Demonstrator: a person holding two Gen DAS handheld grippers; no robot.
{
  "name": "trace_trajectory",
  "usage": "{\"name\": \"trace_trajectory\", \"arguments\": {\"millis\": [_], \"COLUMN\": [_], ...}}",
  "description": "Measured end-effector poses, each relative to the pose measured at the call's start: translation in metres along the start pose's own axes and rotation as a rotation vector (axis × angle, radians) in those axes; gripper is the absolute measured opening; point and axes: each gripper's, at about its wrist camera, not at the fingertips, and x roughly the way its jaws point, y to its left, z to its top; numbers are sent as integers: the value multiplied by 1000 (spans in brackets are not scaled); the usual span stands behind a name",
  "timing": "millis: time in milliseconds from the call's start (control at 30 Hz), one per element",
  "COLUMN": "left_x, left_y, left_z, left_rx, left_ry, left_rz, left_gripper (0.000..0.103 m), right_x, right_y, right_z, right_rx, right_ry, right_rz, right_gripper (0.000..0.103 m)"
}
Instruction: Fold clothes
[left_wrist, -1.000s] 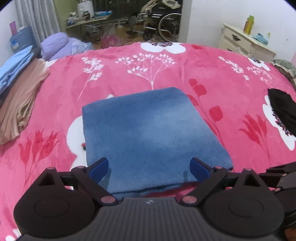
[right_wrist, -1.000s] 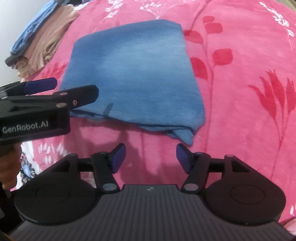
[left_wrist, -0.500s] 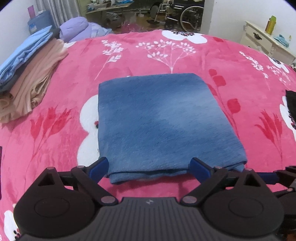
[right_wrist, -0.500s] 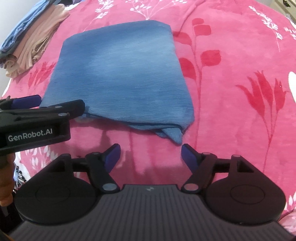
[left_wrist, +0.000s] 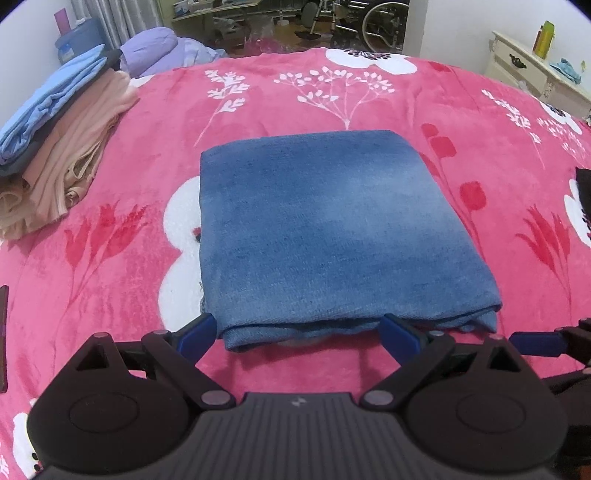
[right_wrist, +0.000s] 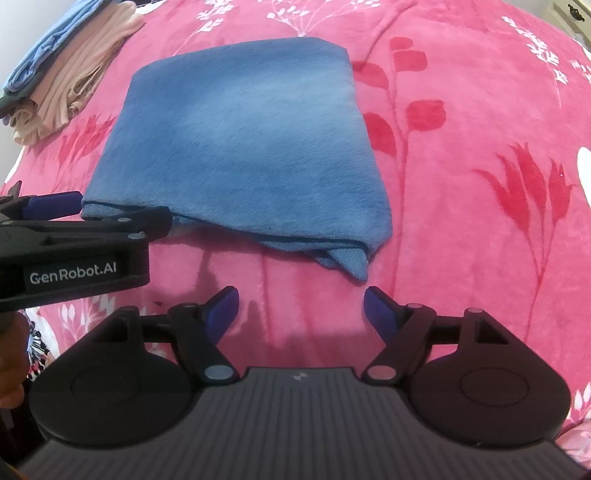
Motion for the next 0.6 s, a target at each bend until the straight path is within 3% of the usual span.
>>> {"name": "trace_trajectory", "arguments": {"millis": [600], "left_x": [0], "left_y": [2], "left_z": [-1], "left_rx": [-7], "left_ry": [7], "left_rz": [-6], "left_gripper": [96], "right_x": [-2], "right_y": [1], "right_z": [-2], "right_rx": [-7], "right_ry": [-4], "right_rz": [-3], "right_gripper": [75]}}
